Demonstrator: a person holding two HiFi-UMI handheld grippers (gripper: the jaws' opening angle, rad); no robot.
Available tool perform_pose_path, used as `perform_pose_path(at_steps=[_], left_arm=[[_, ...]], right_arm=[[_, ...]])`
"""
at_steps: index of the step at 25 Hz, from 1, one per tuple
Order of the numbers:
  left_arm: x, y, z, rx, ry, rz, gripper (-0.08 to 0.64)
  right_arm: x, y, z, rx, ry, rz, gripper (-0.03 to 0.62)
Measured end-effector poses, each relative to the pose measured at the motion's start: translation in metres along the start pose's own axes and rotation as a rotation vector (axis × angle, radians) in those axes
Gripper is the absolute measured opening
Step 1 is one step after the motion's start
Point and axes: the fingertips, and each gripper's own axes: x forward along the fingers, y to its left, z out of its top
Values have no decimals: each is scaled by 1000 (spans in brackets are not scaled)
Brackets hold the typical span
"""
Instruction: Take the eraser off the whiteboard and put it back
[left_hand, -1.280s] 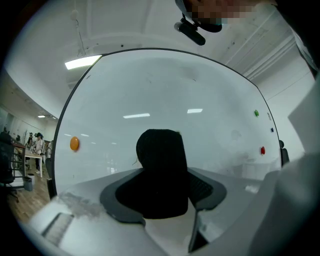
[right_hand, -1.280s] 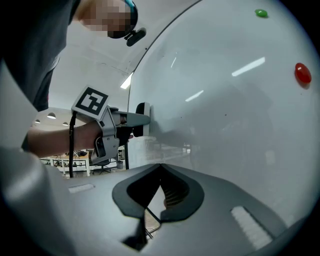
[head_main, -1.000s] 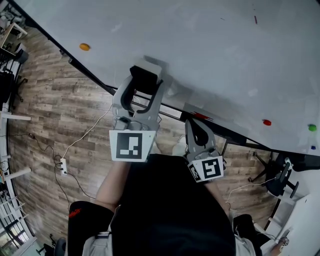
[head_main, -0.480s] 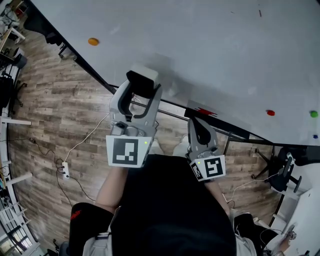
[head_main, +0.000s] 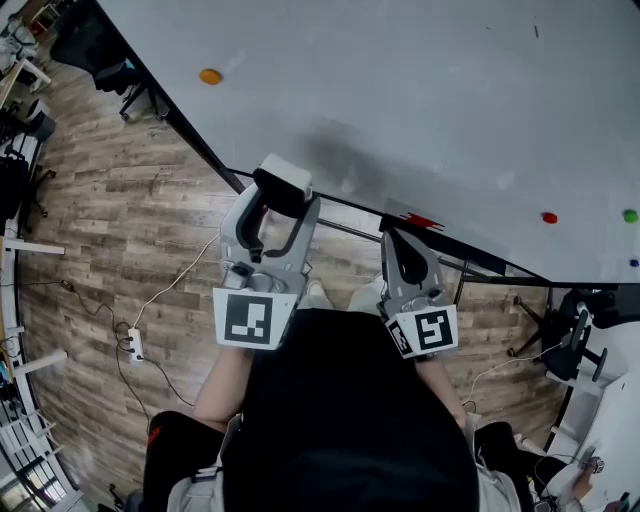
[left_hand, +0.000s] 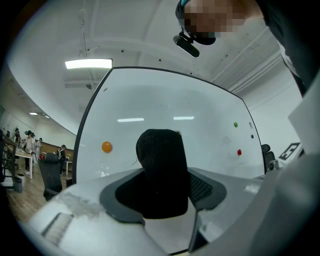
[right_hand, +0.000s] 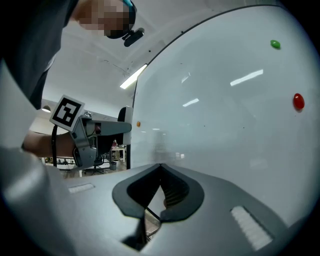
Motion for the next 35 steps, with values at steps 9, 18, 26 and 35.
perform_pose_path(at_steps=[9, 18, 26, 35], left_arm=[[-32, 16, -27, 2, 0, 29, 249], [-68, 29, -44, 26, 14, 79, 249], [-85, 32, -48, 32, 32, 126, 249], [-78, 21, -46, 46, 32, 102, 250]], right_arm=[[14, 10, 9, -16, -21, 27, 3], [23, 24, 13, -16, -29, 71, 3], [25, 36, 15, -16, -33, 114, 3], [14, 30, 10, -12, -23, 88, 3]])
